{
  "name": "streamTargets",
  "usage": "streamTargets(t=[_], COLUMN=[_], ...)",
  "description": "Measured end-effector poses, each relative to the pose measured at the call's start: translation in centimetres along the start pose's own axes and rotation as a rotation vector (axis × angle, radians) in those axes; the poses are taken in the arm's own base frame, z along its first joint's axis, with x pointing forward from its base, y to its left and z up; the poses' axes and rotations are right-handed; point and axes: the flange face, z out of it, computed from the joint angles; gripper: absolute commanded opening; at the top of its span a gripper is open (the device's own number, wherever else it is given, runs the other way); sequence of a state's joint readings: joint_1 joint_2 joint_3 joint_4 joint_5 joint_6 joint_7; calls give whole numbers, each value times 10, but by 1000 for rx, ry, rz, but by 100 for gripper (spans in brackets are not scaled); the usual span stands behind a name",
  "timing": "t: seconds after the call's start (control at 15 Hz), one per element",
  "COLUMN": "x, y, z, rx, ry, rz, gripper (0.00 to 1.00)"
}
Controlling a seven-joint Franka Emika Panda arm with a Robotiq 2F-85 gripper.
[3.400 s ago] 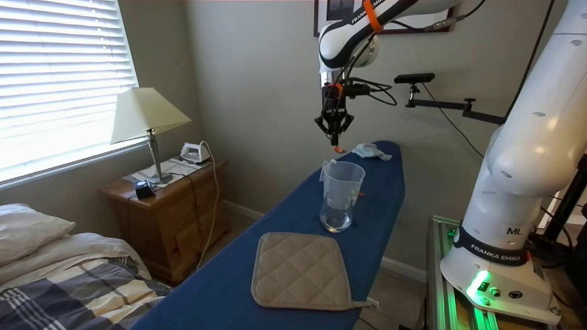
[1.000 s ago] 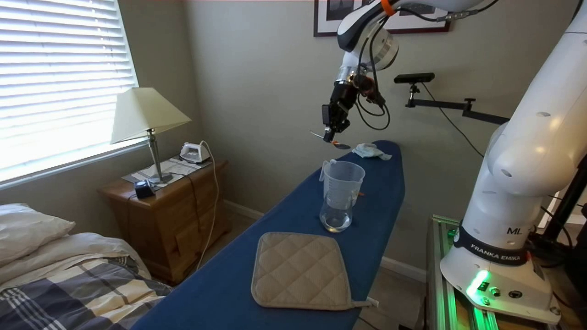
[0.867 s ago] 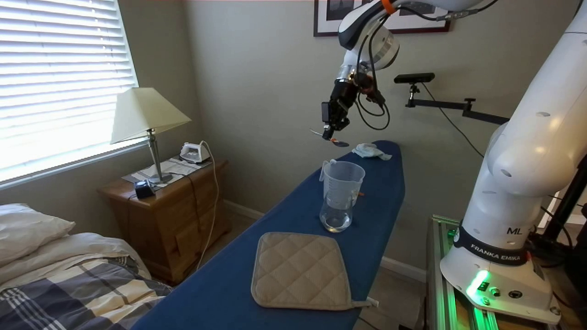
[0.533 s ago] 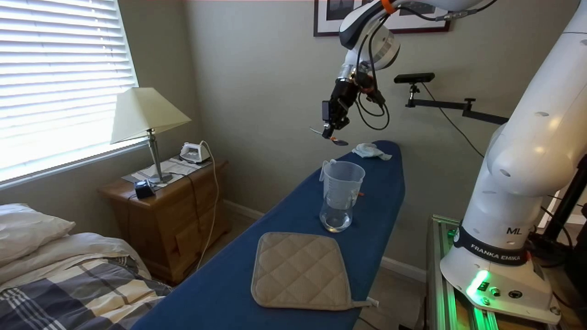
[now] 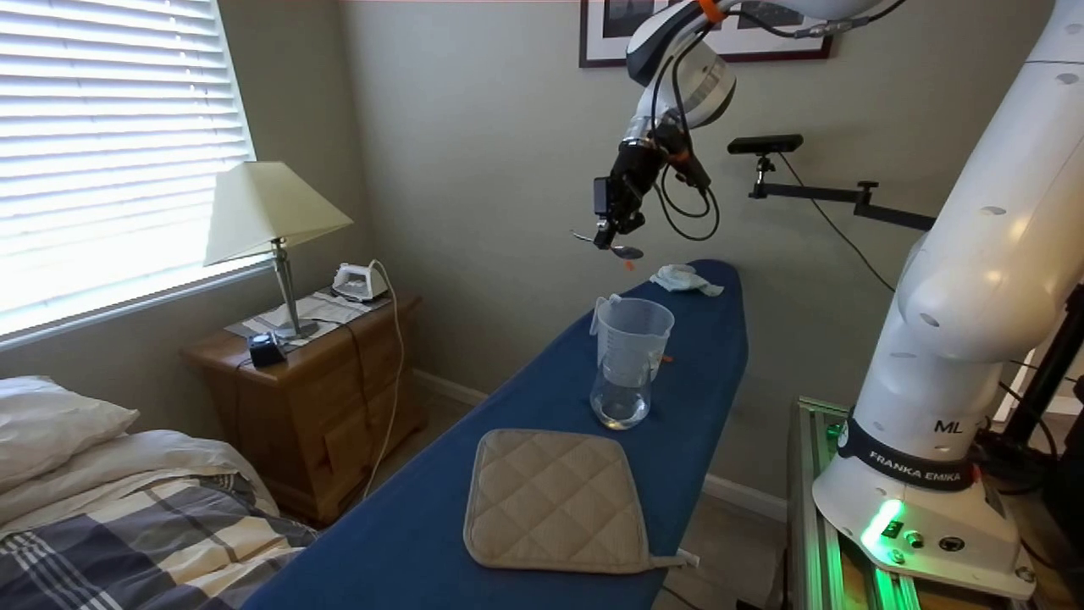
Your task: Pick up one orange object from the table and put it on the silver spoon, pour the orange object into the clear measuring cup, put the silver spoon on the table
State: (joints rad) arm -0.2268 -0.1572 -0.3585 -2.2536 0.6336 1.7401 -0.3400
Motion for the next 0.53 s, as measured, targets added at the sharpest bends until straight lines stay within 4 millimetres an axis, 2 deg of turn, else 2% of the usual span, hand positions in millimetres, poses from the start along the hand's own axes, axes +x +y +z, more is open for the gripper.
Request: streamTargets(t=[0.53], x=[6], y=[8], z=[-1], rx=[3], ry=[-9], rz=[22], gripper=[3])
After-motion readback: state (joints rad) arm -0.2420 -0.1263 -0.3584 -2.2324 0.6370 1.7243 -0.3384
